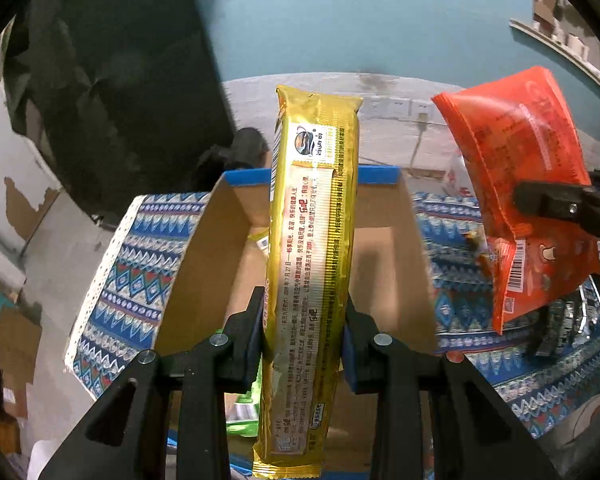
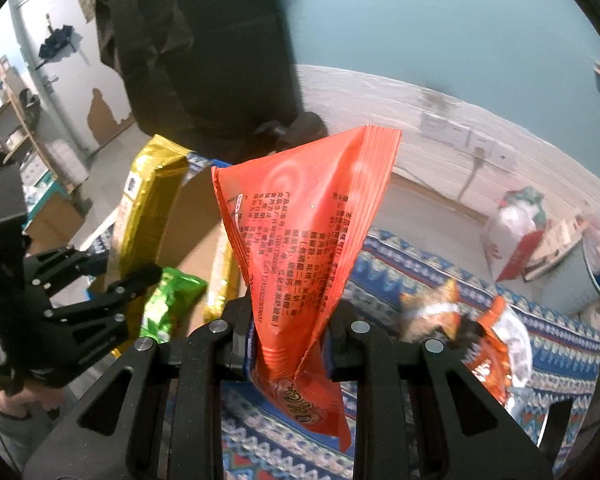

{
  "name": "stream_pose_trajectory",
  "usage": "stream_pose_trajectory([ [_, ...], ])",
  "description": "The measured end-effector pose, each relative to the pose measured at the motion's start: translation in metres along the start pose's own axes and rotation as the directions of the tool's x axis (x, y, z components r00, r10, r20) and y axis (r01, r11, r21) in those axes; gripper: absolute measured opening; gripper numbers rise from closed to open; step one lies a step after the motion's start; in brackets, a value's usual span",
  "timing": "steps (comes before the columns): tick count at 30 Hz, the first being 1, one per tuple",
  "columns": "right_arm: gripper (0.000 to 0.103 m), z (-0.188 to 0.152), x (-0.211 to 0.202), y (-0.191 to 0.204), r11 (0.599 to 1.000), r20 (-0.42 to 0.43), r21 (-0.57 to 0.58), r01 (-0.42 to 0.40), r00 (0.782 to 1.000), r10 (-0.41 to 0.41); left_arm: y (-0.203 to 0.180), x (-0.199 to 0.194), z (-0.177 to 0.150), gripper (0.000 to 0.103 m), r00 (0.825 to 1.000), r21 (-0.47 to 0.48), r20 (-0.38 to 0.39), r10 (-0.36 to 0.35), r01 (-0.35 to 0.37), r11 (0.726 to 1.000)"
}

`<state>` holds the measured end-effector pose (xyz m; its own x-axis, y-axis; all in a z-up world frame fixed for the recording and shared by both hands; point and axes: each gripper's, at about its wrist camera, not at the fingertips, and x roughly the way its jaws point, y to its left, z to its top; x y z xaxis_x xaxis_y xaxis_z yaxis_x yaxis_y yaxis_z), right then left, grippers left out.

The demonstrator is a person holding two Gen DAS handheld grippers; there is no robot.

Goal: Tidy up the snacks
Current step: 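Carry the wafer bar to the box with the left tool while the right tool carries the orange bag, then release the wafer bar with the left tool while the right tool releases the orange bag into the box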

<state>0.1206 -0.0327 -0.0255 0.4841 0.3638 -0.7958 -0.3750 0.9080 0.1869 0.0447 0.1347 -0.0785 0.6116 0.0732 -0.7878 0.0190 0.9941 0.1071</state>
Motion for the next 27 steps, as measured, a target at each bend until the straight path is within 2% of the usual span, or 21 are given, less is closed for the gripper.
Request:
stream_pose_trajectory([
  [10,0.022,0.021,0.037,0.042,0.997,-0.040,-0.032,-0.064,0.997,0.062,0.038,0.024,-0.010,0.033,0.998,-0.082,-0.053,0.018,-0.022,0.996],
  [18,0.022,0.028,0.062,0.063,0.994,-0.078,-0.048,-0.101,0.992,0.097,0.050,0.039,-0.018,0.033,0.993,-0.095,-0.110,0.035,-0.045,0.994],
  [22,0.022,0.028,0.074,0.068,0.993,-0.104,-0.045,-0.111,0.989,0.106,0.057,0.035,-0.020,0.051,0.993,-0.117,-0.110,0.037,-0.050,0.992],
  [27,0.022,0.025,0.088,0.073,0.991,-0.143,-0.039,-0.125,0.983,0.118,0.065,0.027,-0.023,0.051,0.993,-0.126,-0.108,0.055,-0.068,0.990],
])
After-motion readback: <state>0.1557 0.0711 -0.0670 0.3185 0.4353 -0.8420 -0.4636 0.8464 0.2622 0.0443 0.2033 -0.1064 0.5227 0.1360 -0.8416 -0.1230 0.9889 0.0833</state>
